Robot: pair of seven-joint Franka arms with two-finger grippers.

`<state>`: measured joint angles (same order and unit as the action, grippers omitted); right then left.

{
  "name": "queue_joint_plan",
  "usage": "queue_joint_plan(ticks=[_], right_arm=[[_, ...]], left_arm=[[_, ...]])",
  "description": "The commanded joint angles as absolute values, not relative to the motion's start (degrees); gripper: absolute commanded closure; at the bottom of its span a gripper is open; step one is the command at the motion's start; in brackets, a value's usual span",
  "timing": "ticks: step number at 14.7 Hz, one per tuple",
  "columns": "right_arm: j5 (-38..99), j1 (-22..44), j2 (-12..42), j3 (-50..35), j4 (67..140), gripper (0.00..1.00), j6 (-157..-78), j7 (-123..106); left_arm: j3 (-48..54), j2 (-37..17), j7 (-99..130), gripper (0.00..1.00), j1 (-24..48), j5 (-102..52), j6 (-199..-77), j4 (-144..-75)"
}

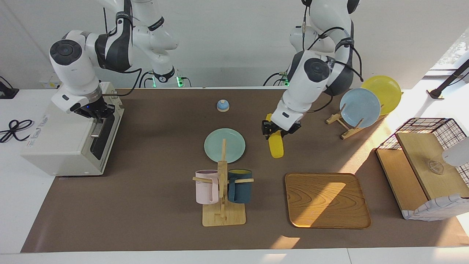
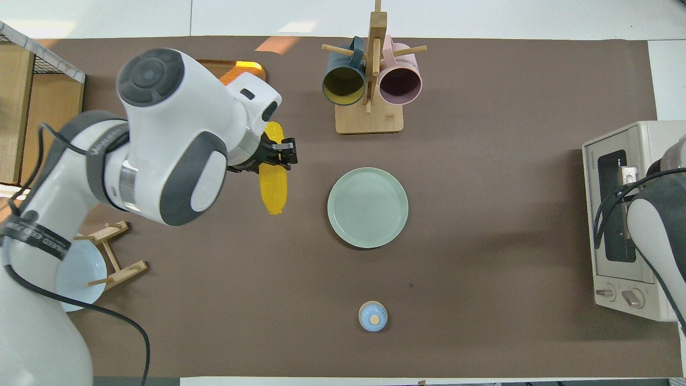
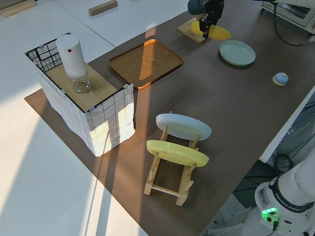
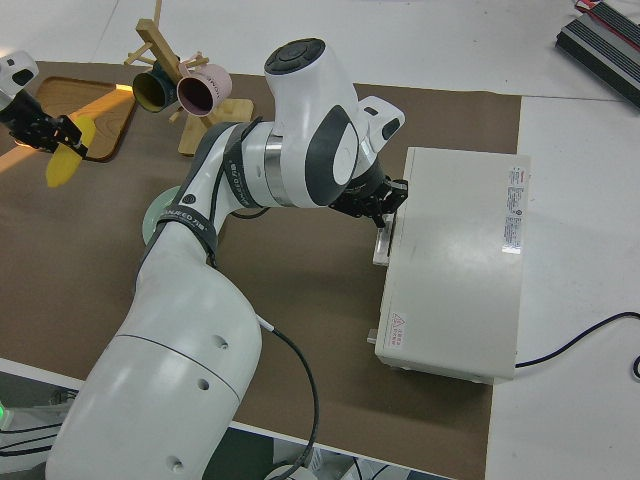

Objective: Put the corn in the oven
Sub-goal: 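Carry the corn with the left gripper over the green plate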

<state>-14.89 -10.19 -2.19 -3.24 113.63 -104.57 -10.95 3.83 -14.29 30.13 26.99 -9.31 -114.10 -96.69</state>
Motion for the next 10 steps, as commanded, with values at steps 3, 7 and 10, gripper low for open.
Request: queue_joint_plan(ticks=[3,7,10], right_arm=[[-15.8,-12.1,-2.9,-3.9,116.7,1.0,-106.9,-12.5],[-15.5,-11.9,-2.7,-4.0,117.4,1.0,-107.4,-11.8],[-15.0,-11.3,-2.5,-4.0,119.0,1.0,-109.5,-10.1]], left_arm=[[2.7,-11.1,38.7,1.0,36.1,-10.3,-128.8,-107.6],[2.5,-16.1,40.7,1.0,41.3,-10.3,-137.0,-107.7],[2.5,-20.7,42.2,1.0,43.8,-9.9,-142.5,-107.1]])
